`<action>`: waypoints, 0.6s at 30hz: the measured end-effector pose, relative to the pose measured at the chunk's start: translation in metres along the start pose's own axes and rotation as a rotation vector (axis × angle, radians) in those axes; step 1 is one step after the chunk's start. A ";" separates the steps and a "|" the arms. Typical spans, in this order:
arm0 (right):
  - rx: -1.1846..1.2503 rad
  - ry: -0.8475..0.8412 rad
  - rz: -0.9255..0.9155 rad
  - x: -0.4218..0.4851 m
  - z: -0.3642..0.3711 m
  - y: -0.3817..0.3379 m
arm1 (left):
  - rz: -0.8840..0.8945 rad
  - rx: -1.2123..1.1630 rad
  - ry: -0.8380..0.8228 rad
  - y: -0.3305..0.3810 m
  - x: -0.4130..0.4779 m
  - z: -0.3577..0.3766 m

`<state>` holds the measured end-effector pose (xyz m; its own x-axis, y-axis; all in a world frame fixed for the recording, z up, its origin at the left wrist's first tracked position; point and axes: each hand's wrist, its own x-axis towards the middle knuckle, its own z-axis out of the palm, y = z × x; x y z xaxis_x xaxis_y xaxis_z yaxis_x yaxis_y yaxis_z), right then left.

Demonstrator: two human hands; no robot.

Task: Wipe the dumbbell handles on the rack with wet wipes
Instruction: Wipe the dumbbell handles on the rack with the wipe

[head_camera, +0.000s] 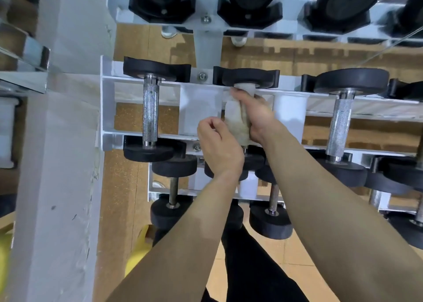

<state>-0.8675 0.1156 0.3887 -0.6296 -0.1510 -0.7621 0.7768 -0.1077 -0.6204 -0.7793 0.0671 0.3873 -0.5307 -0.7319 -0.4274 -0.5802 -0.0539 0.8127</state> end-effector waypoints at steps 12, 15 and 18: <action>-0.746 0.102 -0.211 -0.019 -0.011 0.031 | -0.041 -0.153 0.031 0.000 0.000 -0.002; -0.496 0.181 -0.117 -0.009 -0.003 0.022 | 0.001 -0.104 0.008 -0.001 0.000 -0.002; -0.252 0.166 -0.113 0.007 0.006 0.007 | 0.014 -0.071 -0.009 -0.002 0.002 -0.001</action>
<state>-0.8663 0.1084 0.3805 -0.7212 0.0127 -0.6926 0.6875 0.1356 -0.7134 -0.7787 0.0654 0.3849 -0.5443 -0.7267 -0.4191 -0.5275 -0.0920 0.8446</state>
